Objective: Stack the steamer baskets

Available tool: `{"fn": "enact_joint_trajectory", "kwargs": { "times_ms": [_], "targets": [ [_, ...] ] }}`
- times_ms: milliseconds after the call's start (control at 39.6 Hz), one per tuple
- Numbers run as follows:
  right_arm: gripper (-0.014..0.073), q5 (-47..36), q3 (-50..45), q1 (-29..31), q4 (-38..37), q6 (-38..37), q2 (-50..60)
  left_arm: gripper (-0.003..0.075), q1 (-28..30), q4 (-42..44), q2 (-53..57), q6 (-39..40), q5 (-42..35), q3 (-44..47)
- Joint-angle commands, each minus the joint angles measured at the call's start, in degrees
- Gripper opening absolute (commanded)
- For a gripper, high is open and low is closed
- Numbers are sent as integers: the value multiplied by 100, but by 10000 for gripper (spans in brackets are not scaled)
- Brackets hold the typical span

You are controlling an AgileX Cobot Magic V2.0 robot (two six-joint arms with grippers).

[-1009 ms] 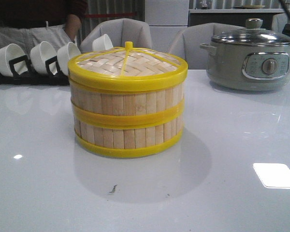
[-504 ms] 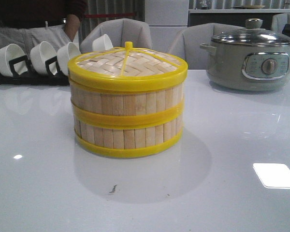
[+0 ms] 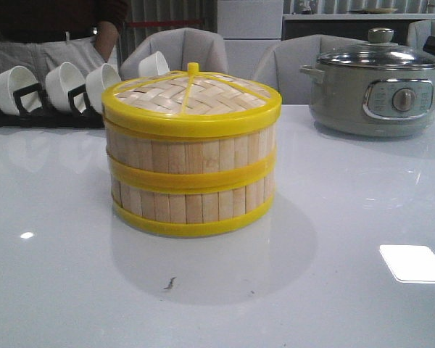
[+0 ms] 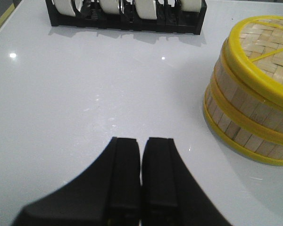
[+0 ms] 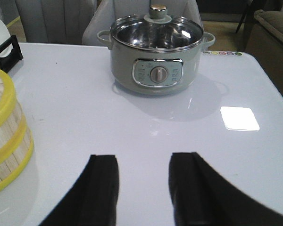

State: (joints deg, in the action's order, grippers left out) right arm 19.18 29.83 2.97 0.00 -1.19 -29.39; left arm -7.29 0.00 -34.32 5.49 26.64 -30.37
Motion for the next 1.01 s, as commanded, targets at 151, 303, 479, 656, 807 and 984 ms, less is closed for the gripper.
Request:
{"fn": "enact_joint_trajectory", "kwargs": {
  "times_ms": [151,303,479,656,807,984],
  "targets": [
    [373,-544,-603,142,0,11,948,85,6,0,1,50,-443,-173],
    [373,-529,-1003,188,0,11,1447,85,6,0,1,50,-443,-173],
    [373,-525,-1333,188,0,11,1746,85,6,0,1,50,-443,-173],
    [371,-630,-1378,188,0,11,1773,85,6,0,1,50,-443,-173],
    [196,-579,-1378,188,0,11,1773,85,6,0,1,50,-443,-173],
    [48,-500,-1378,188,0,11,1773,85,6,0,1,50,-443,-173]
  ]
}}
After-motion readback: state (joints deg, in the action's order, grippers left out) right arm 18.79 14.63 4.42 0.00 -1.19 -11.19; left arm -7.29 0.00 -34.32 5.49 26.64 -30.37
